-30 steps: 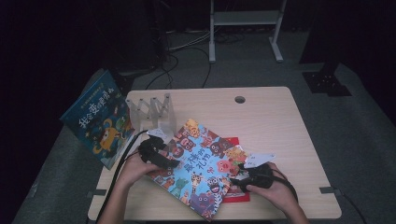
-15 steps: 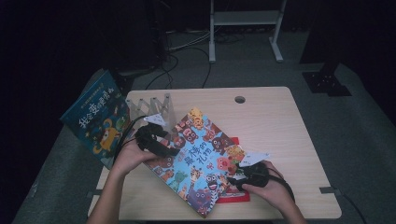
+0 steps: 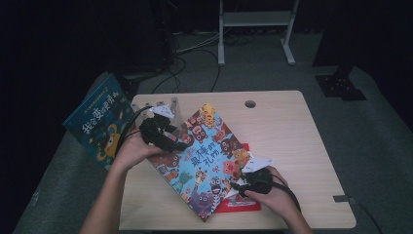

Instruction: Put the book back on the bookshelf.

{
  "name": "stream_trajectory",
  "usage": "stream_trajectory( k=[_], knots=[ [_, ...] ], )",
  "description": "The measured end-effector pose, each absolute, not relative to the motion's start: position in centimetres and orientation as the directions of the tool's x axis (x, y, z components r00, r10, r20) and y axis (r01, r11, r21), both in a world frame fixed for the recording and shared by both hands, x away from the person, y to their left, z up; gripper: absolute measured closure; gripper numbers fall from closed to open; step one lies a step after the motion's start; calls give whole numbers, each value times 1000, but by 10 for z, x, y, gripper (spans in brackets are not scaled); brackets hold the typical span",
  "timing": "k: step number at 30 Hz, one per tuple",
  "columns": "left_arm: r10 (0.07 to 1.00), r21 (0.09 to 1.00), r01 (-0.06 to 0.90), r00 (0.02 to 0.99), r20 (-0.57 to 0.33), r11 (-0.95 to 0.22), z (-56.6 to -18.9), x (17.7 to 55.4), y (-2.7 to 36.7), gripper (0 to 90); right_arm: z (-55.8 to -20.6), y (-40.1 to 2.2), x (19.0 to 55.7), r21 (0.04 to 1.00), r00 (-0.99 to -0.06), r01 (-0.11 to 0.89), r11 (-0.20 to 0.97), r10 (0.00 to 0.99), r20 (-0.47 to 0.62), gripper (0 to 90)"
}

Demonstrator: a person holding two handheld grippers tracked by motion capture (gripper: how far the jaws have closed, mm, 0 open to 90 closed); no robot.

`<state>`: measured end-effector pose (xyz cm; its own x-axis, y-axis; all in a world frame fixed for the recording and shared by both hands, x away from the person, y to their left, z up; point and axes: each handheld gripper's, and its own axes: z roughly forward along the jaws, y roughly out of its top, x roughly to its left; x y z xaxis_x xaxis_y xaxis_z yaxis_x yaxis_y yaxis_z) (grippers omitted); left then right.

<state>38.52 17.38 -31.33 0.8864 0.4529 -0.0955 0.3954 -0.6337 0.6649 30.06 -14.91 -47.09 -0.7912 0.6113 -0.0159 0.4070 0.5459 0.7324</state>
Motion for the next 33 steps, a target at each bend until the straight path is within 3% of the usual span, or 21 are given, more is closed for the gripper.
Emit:
stream_trajectory(
  k=[2, 6, 9, 16, 19, 33],
  knots=[
    [431, 672, 380, 897, -100, -636, -308, 384, 171, 224, -472, -149, 301, 742, -791, 401, 537, 612, -16, 327],
    [349, 673, 344, 928, -135, -655, -302, 380, 156, 325, -478, -149, 301, 767, -794, 395, 505, 608, 9, 340],
    [365, 656, 339, 925, -104, -674, -298, 379, 150, 333, -481, -145, 300, 778, -793, 401, 483, 608, 32, 342],
    [428, 611, 386, 900, -84, -691, -290, 387, 147, 491, -480, -137, 298, 781, -795, 380, 495, 607, 2, 334],
    [453, 599, 434, 882, -131, -673, -288, 390, 148, 567, -480, -137, 298, 781, -794, 380, 496, 608, 0, 334],
    [406, 578, 428, 897, -176, -694, -268, 397, 140, 669, -478, -134, 298, 778, -809, 359, 516, 587, -16, 382]
  ],
)
